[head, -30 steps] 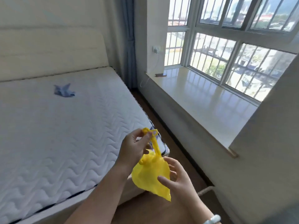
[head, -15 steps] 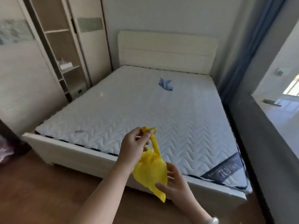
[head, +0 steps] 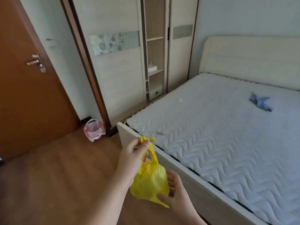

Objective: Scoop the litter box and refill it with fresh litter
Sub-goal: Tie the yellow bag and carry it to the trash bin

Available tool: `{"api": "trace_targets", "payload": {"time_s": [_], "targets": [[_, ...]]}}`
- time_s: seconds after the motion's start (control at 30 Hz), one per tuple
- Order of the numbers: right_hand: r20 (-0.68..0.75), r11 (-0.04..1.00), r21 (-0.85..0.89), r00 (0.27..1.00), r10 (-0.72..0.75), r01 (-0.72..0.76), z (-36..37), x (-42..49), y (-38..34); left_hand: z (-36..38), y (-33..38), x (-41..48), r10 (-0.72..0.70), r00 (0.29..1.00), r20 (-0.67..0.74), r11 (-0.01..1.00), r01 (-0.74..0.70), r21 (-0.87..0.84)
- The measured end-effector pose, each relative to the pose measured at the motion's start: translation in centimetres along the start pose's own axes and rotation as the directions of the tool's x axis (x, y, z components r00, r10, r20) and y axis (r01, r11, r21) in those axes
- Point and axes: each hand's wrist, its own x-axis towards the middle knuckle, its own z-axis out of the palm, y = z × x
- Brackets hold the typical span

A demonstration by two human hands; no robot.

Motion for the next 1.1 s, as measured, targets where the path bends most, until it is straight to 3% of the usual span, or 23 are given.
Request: {"api": "trace_targets", "payload": {"time_s": [0.3,0.63,0.9,1.1], "targets": [[0.204,1.0,0.016,0.979,0.018,-0.022,10.0,12.9,-1.9,-11.1,-1.7,9.3,-0.048,0.955,-0.294,0.998,0.056,0.021],[0.414,0.998,-0.01,0.909,-0.051,0.061,18.5,31.0,-3.7,-20.6,-3.1,22.6,-0.045,0.815,-0.578,0.997,0.069,0.02],[0.563,0.985,-0.057,0.82,-0.102,0.162,26.5,44.5,-5.9,-28.1,-4.1,33.5,-0.011,0.693,-0.721,0.991,0.104,0.085],[0.6,0.979,-0.048,0.789,-0.13,0.198,33.7,52.9,-7.7,-35.0,-5.3,42.0,-0.031,0.679,-0.733,0.991,0.118,0.067]]}}
